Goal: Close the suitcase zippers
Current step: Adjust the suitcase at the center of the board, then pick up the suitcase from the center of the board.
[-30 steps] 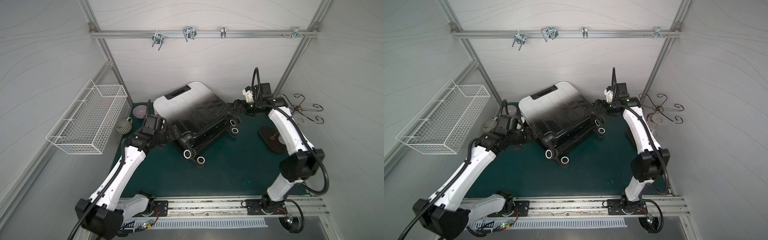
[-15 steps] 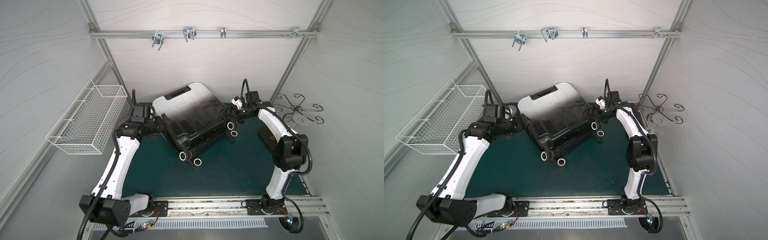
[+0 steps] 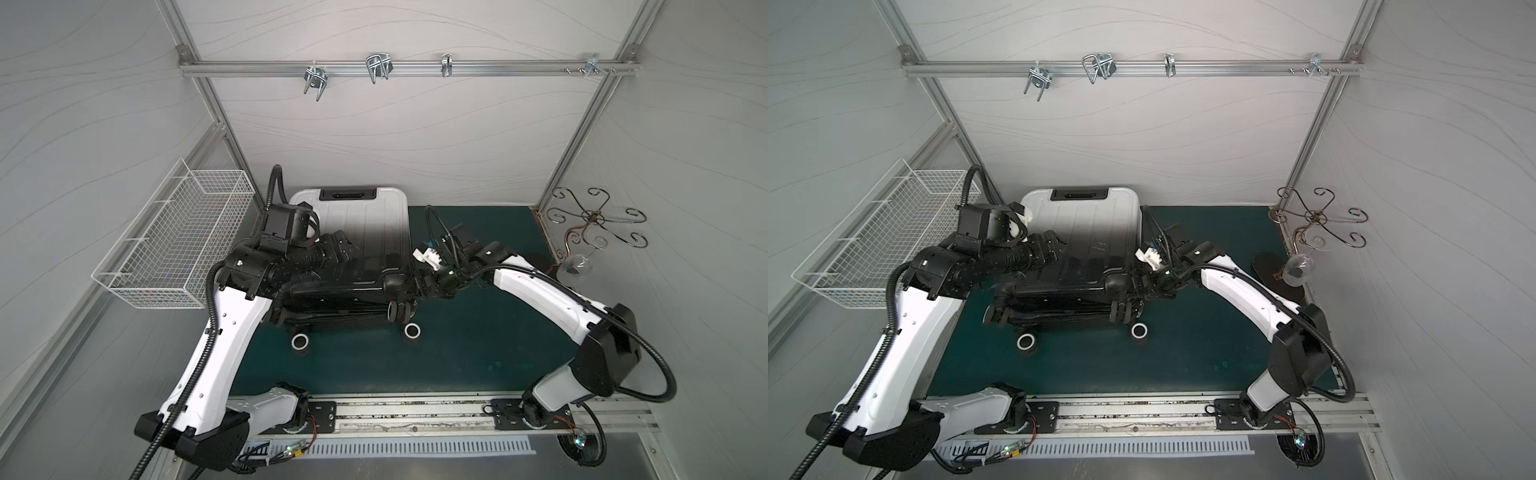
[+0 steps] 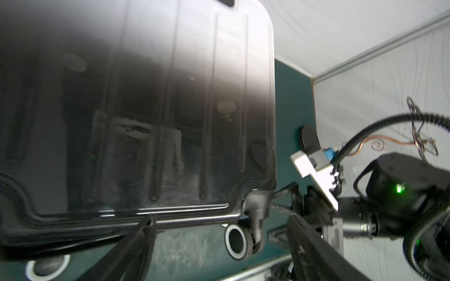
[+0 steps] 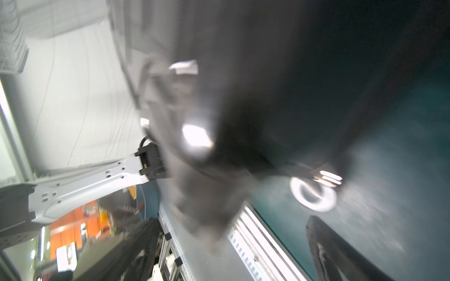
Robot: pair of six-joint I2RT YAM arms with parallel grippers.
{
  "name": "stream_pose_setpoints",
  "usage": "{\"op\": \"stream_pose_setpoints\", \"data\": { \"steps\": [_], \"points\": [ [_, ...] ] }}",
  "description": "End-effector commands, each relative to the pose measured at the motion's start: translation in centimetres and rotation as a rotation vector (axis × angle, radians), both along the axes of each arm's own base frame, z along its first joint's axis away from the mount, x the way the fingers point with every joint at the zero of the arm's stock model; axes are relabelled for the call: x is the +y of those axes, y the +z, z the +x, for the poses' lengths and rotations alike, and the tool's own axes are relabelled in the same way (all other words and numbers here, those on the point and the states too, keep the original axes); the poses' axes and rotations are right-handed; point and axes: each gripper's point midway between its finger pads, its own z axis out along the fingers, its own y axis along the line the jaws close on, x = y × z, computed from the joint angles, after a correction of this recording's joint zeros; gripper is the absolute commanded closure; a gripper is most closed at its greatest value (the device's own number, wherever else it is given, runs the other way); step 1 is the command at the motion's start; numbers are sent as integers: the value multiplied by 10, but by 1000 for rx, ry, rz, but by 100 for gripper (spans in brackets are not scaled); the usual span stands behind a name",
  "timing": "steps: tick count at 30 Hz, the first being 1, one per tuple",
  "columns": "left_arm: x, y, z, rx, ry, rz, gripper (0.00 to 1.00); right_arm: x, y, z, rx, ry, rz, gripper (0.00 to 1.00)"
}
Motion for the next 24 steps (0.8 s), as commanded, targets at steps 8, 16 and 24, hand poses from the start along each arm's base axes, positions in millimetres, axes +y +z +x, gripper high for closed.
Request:
{"op": "stream_pose_setpoints", "data": {
  "steps": [8, 16, 24],
  "points": [
    [-85, -100, -66, 131, -157, 363, 1, -100, -48, 47, -303, -324, -242, 24],
    [-120, -136, -60, 146, -155, 500, 1, -88, -64, 42, -414, -331, -160, 28],
    [-129, -160, -32, 45, -81, 561, 21, -80, -83, 32, -399, -299, -151, 26]
  ]
}}
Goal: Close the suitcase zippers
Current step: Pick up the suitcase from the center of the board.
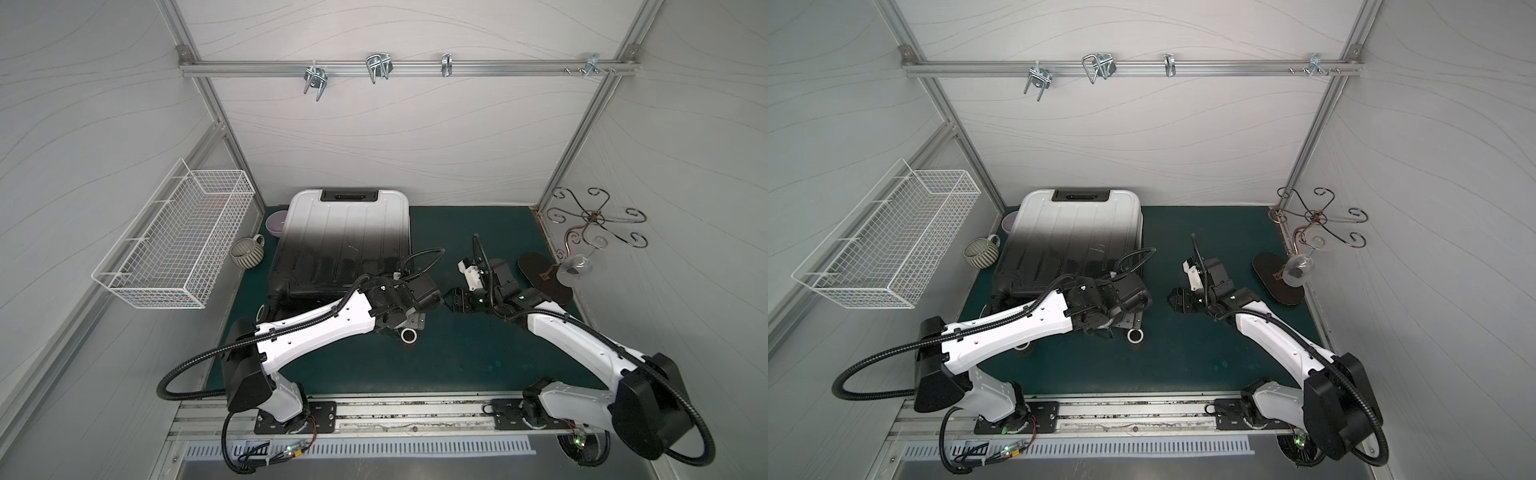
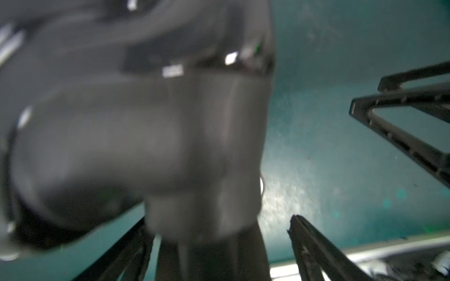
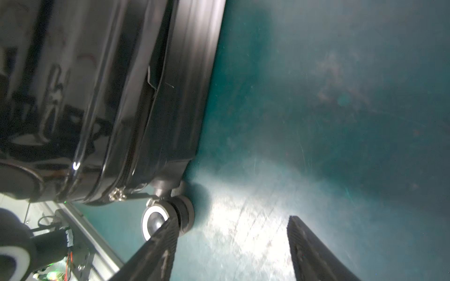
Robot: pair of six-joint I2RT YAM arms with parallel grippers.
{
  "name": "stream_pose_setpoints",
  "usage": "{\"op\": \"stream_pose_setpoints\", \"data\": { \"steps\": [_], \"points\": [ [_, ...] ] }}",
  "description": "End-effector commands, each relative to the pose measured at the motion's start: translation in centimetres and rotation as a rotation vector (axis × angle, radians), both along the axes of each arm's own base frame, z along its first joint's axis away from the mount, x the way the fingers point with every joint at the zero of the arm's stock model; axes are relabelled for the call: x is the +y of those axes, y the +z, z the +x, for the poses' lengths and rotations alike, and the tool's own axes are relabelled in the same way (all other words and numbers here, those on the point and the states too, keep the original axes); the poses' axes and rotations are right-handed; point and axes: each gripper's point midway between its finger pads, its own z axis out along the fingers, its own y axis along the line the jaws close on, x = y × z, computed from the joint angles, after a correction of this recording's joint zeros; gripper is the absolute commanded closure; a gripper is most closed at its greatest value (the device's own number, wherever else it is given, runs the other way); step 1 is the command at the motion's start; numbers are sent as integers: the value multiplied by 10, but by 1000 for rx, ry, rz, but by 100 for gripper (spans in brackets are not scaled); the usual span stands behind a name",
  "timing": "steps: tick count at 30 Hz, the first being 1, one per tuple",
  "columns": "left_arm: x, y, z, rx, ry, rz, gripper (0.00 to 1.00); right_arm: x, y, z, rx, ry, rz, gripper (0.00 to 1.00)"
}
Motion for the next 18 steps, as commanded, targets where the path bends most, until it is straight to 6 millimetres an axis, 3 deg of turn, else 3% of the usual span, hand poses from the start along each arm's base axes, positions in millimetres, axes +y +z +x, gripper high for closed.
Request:
{"op": "stream_pose_setpoints", "data": {
  "steps": [1, 4, 9, 11, 13, 14, 15, 18],
  "points": [
    [2, -2, 17, -101, 46, 35, 25, 6, 1, 0, -46, 10, 24, 26],
    [7, -3, 19, -137, 43, 40, 38, 10, 2, 2, -62, 20, 47, 26],
    [11, -25, 15, -115, 22, 59, 33, 22, 2, -4, -75, 83, 69, 27],
    [10, -27, 17, -121, 0, 73, 38, 26, 2, -8, -106, 115, 62, 27],
    [9, -27, 20, -133, -20, 77, 51, 30, 4, -12, -147, 148, 63, 27],
    [10, -25, 22, -130, -29, 79, 63, 31, 5, -13, -169, 156, 62, 29],
    [13, -19, 25, -132, -41, 82, 76, 32, 6, -14, -186, 162, 62, 33],
    [22, 12, 33, -142, -57, 48, 100, 39, 10, -20, -225, 194, 91, 50]
  ]
}}
